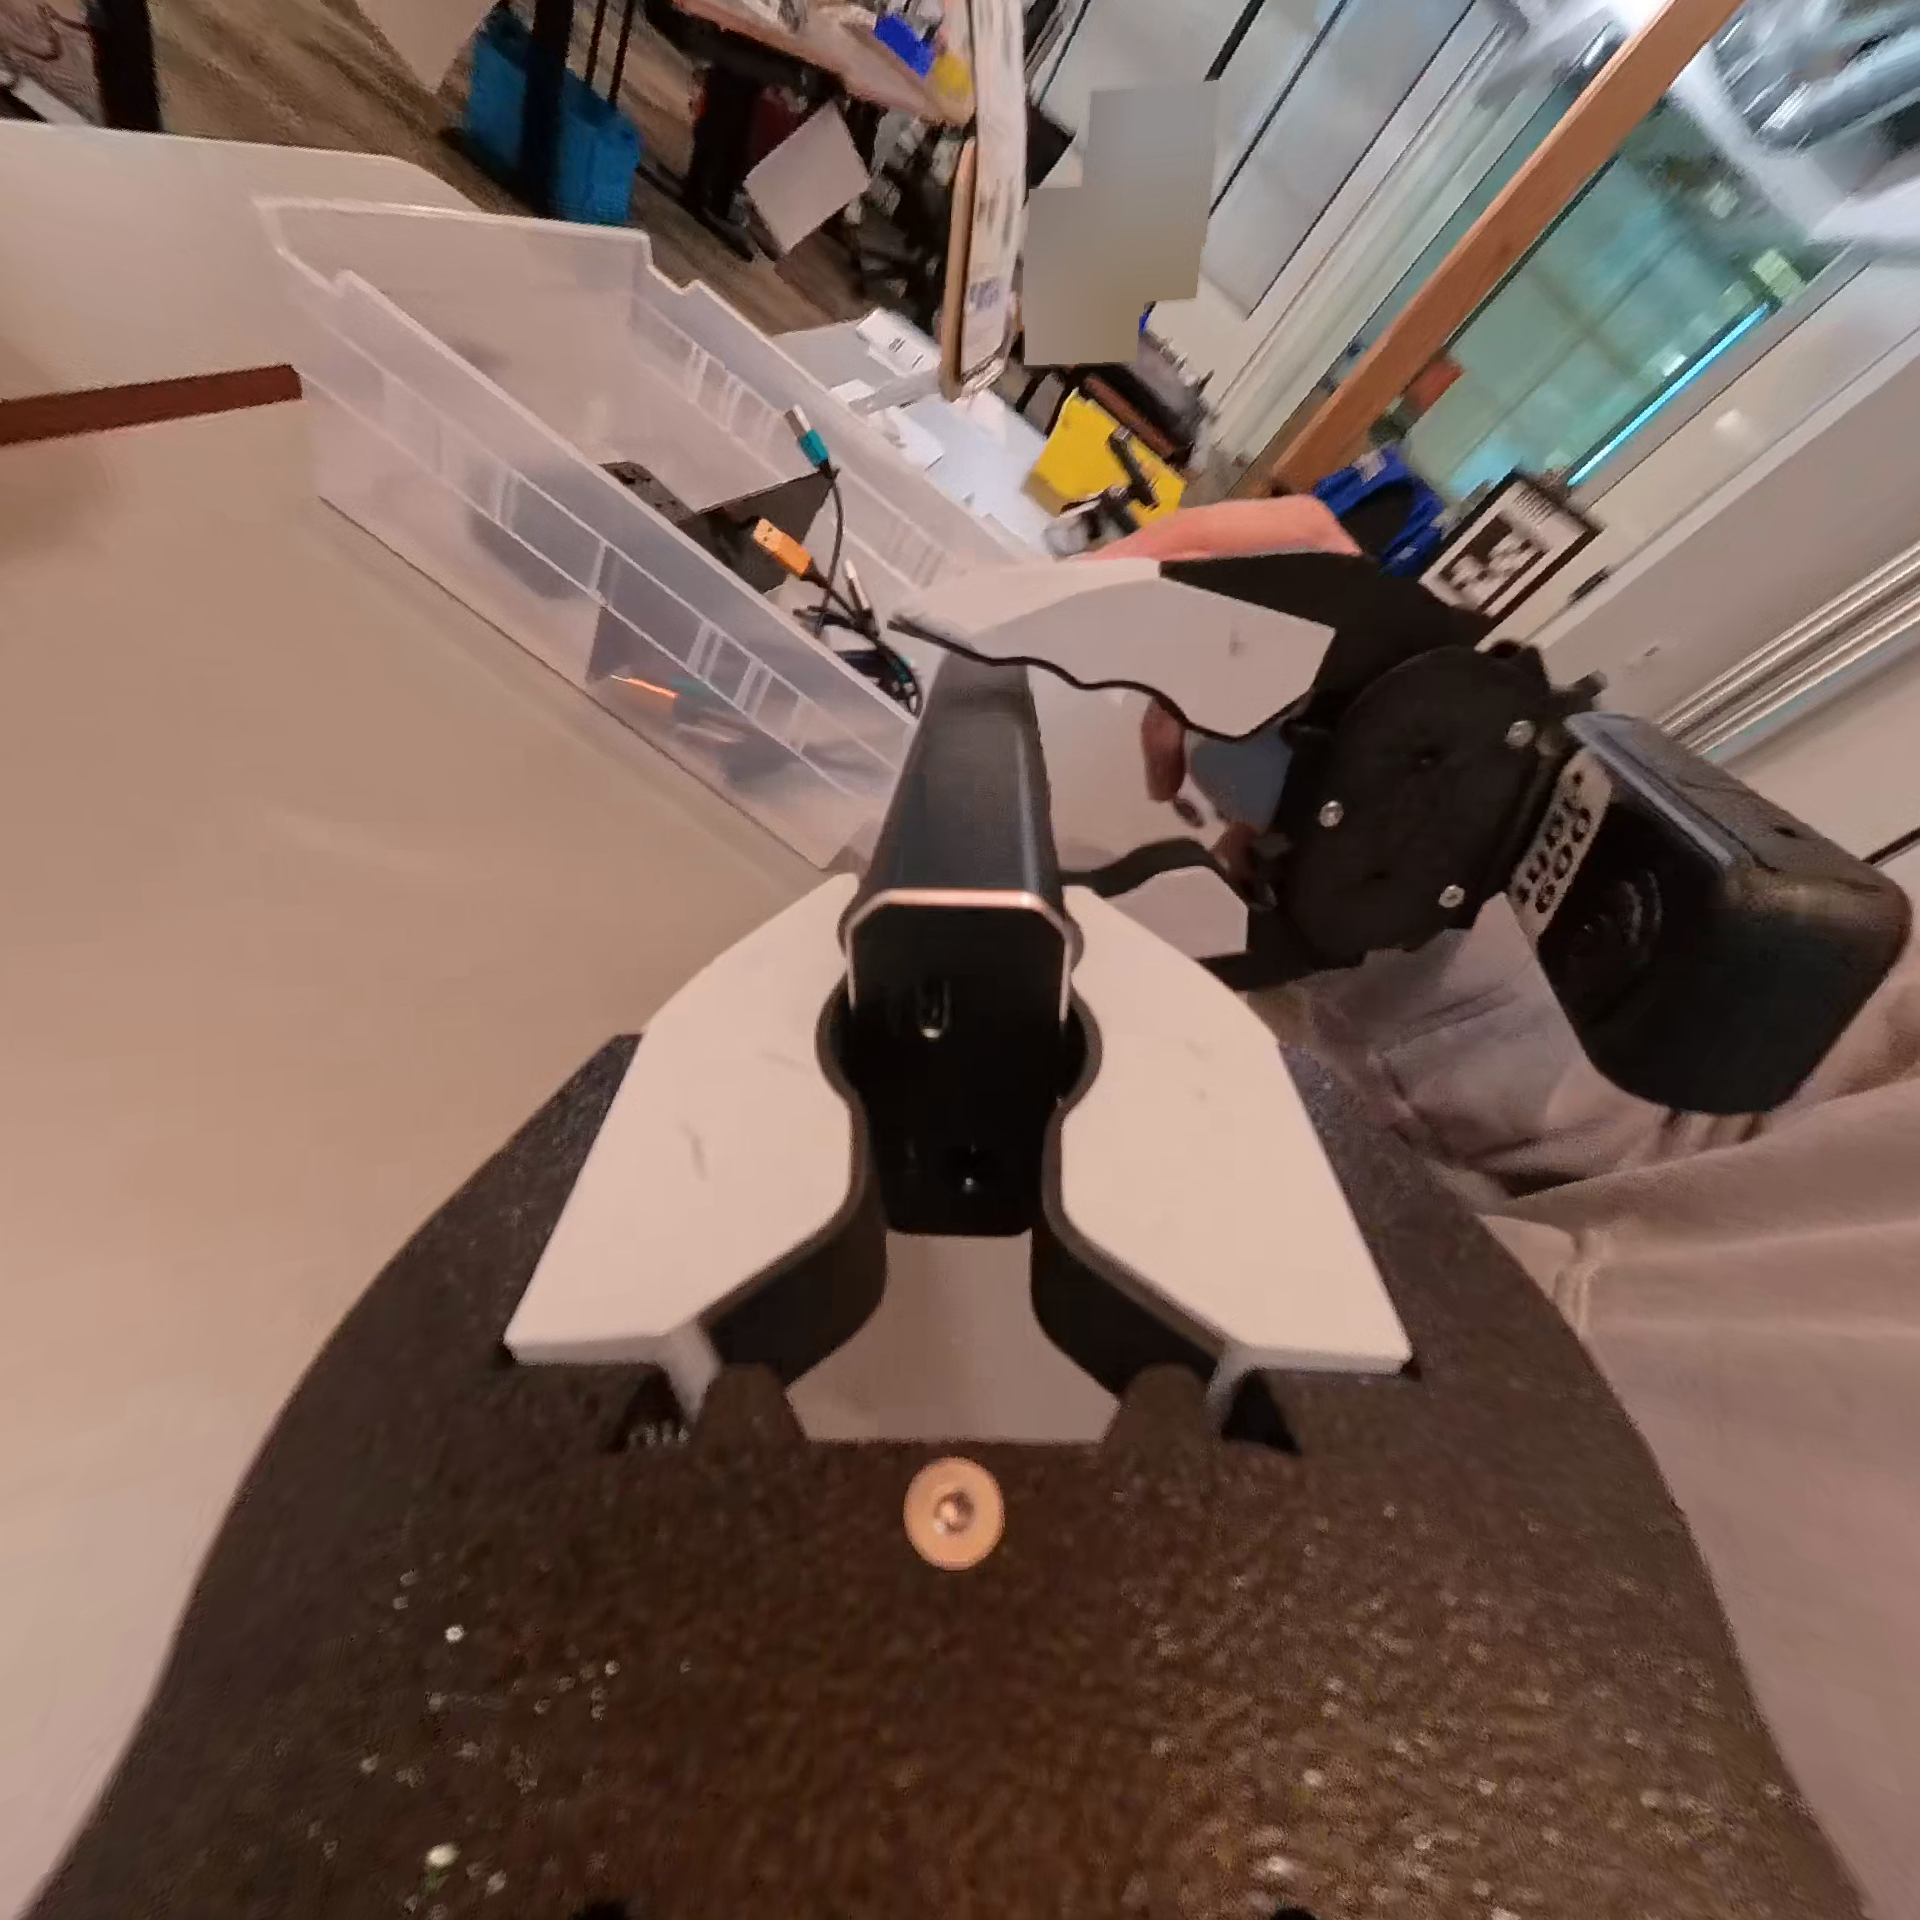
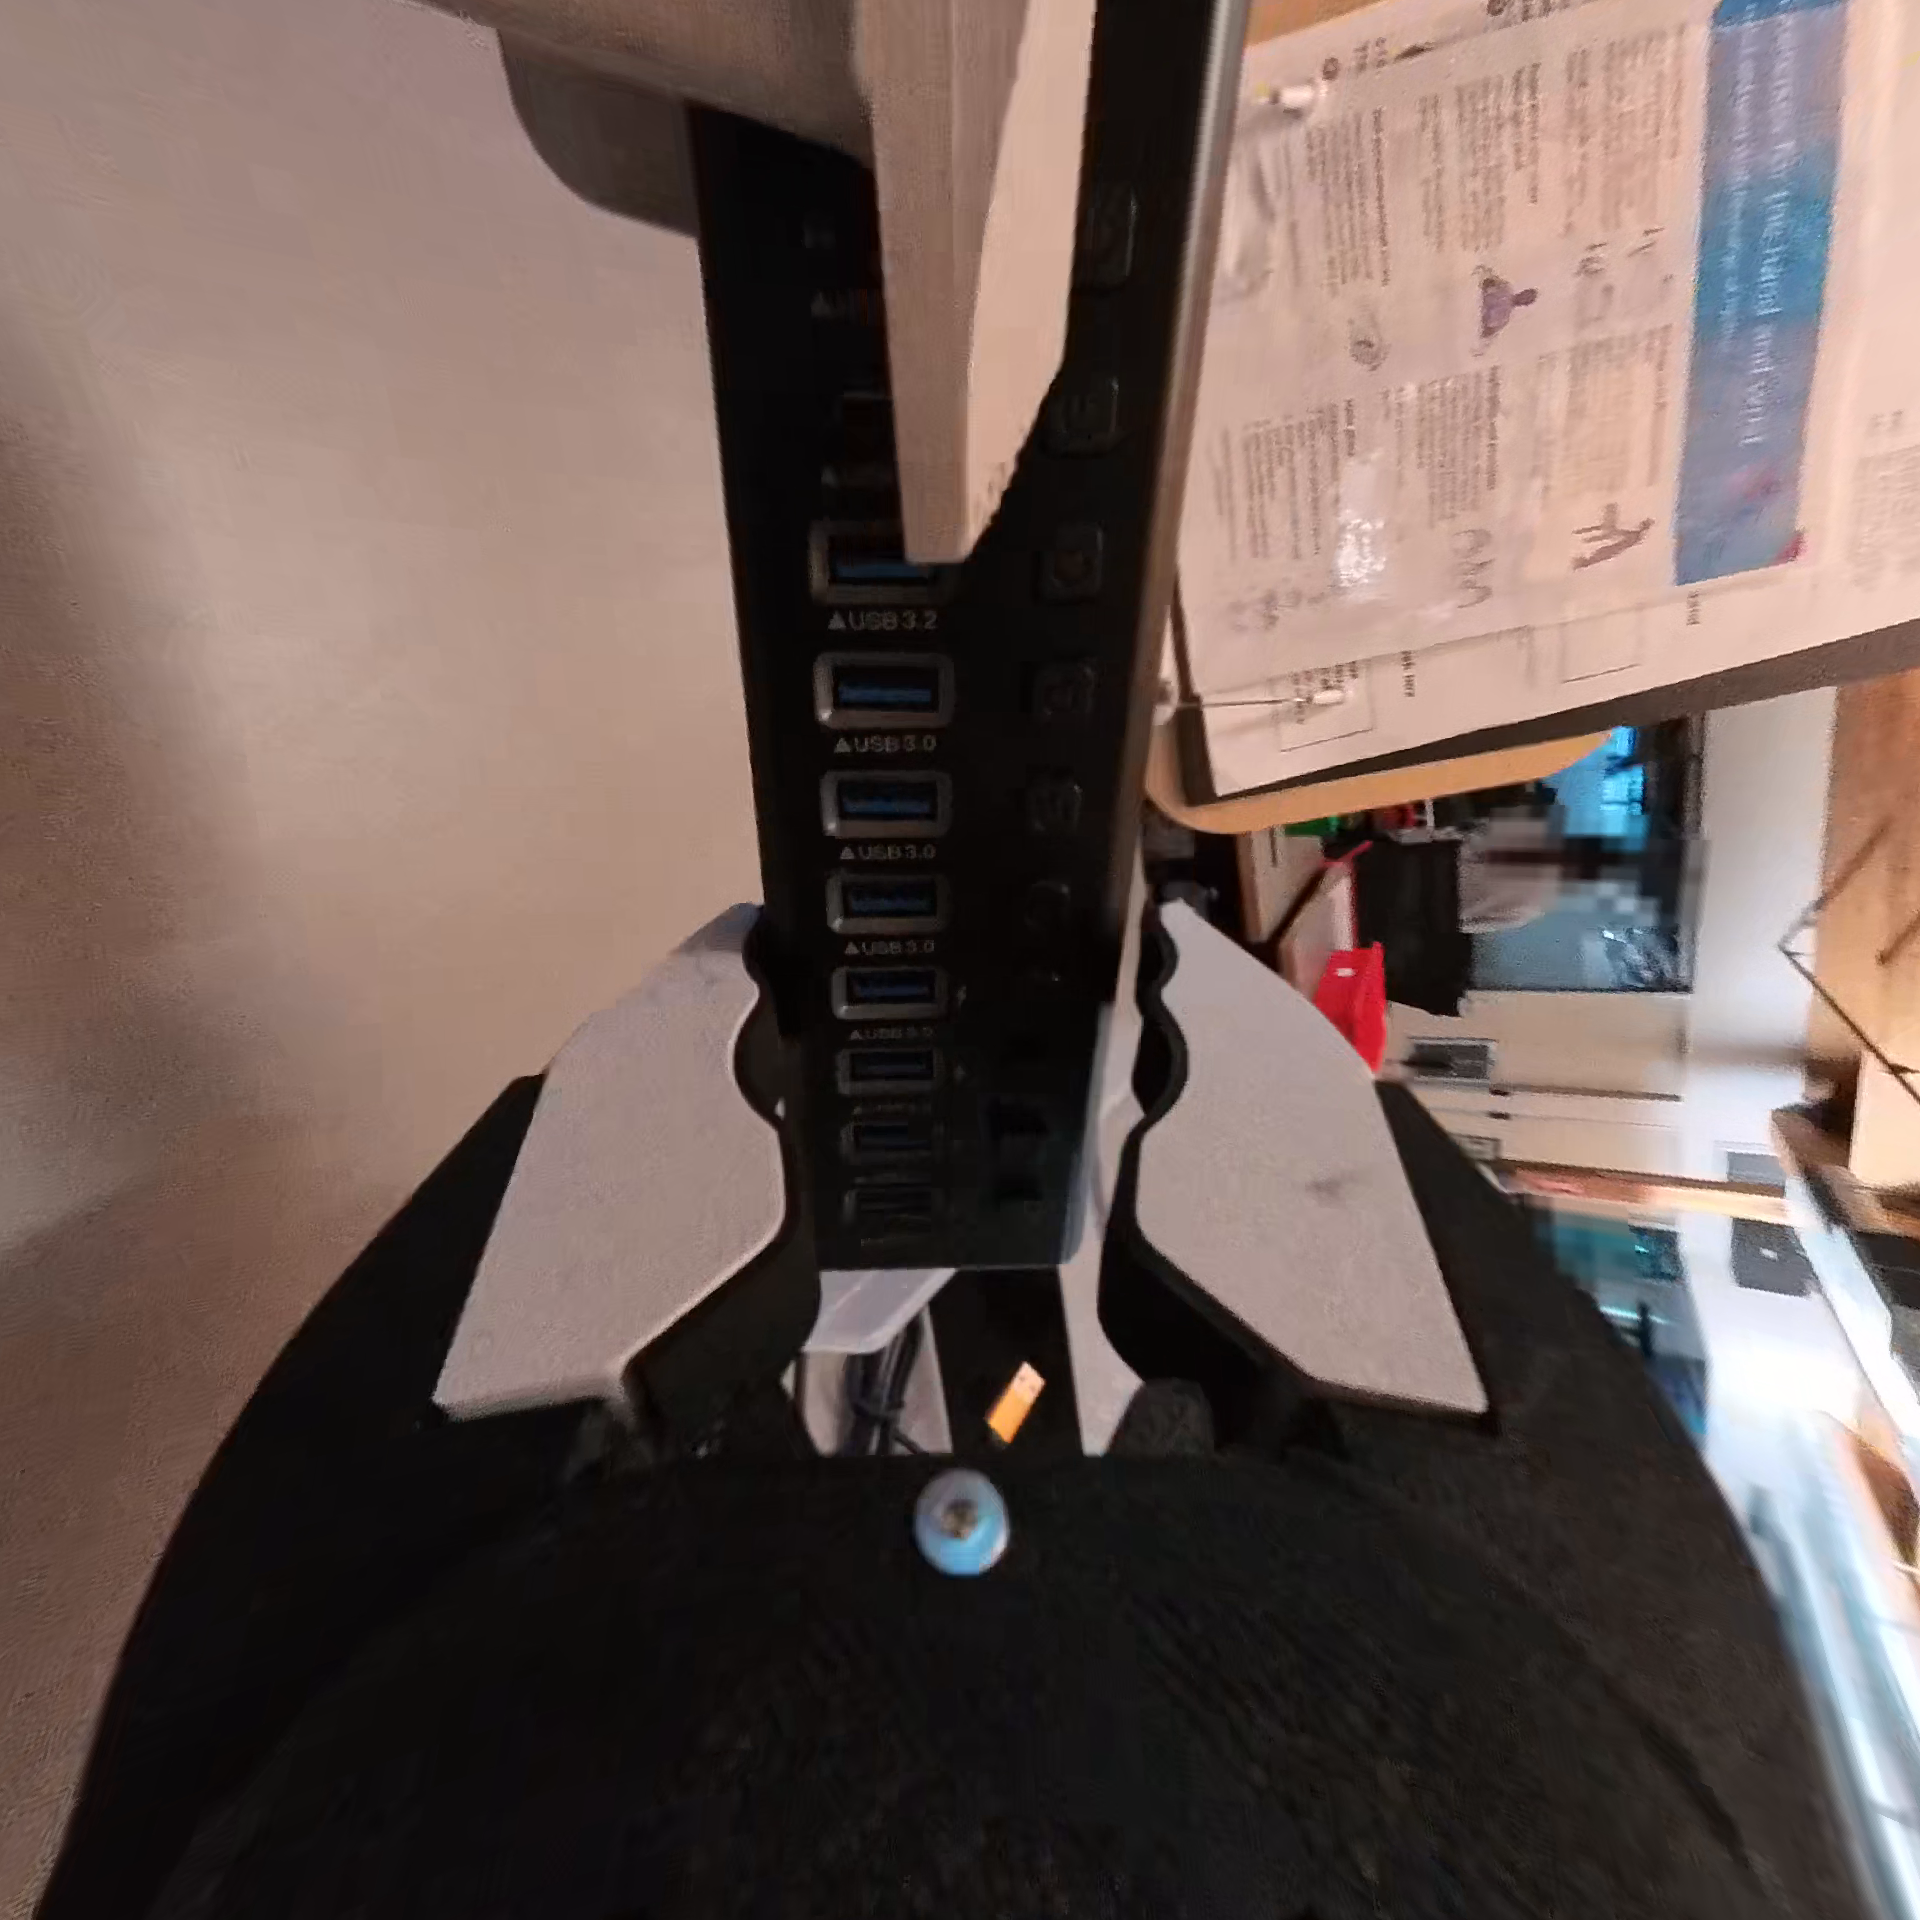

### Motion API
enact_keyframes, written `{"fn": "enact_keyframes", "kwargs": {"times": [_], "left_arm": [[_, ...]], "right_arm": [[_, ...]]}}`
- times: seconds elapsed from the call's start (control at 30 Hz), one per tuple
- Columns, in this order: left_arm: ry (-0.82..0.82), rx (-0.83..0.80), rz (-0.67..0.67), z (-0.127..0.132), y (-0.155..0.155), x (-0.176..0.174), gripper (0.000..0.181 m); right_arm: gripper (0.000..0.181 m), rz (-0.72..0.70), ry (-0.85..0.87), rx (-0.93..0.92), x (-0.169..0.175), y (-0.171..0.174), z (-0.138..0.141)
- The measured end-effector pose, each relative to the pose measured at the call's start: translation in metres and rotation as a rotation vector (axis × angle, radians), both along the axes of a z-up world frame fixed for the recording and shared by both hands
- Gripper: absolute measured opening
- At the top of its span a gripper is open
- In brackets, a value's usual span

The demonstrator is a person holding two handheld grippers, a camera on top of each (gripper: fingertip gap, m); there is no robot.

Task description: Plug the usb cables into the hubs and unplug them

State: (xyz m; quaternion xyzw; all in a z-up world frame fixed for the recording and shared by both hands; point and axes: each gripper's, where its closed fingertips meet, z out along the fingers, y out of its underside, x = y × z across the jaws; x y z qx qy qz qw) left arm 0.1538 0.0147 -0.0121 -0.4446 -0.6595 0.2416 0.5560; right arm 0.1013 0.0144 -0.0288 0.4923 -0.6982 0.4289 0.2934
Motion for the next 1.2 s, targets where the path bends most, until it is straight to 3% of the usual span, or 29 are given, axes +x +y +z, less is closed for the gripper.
{"fn": "enact_keyframes", "kwargs": {"times": [0.03, 0.13, 0.2, 0.33, 0.47, 0.57, 0.67, 0.93, 1.0, 1.07, 1.13, 1.2], "left_arm": [[0.032, 0.047, -0.004, -0.001, -0.001, 0.000, 0.030], [0.123, 0.139, -0.013, -0.002, -0.001, -0.001, 0.030], [0.131, 0.164, 0.008, -0.006, -0.002, -0.004, 0.030], [0.128, 0.195, 0.104, -0.012, -0.010, -0.012, 0.030], [0.203, 0.299, 0.172, -0.003, -0.017, -0.014, 0.030], [0.238, 0.331, 0.188, 0.004, -0.017, -0.014, 0.031], [0.219, 0.286, 0.197, 0.004, -0.016, -0.015, 0.030], [0.215, 0.188, 0.144, 0.003, -0.003, -0.016, 0.030], [0.260, 0.134, 0.118, 0.016, 0.001, -0.016, 0.032], [0.265, 0.020, 0.147, 0.023, -0.004, -0.012, 0.046], [0.221, -0.085, 0.175, 0.020, -0.011, -0.005, 0.057], [0.198, -0.135, 0.167, 0.016, -0.012, 0.003, 0.055]], "right_arm": [[0.075, 0.015, -0.040, 0.023, 0.003, 0.002, -0.004], [0.094, 0.092, -0.142, 0.083, 0.023, 0.011, -0.007], [0.088, 0.133, -0.130, 0.108, 0.034, 0.014, -0.011], [0.088, -0.054, -0.218, 0.226, 0.028, 0.009, -0.025], [0.087, -0.120, -0.361, 0.209, 0.035, 0.004, -0.022], [0.083, -0.179, -0.354, 0.150, 0.035, 0.001, -0.022], [0.061, -0.172, -0.373, 0.115, 0.036, 0.000, -0.016], [0.062, -0.068, -0.230, 0.093, 0.027, 0.003, -0.010], [0.061, -0.061, -0.154, 0.053, 0.014, 0.000, 0.001], [0.061, -0.082, -0.078, 0.031, -0.013, -0.008, 0.016], [0.061, -0.120, -0.008, 0.025, -0.056, -0.018, 0.031], [0.062, -0.128, 0.042, 0.062, -0.103, -0.028, 0.043]]}}
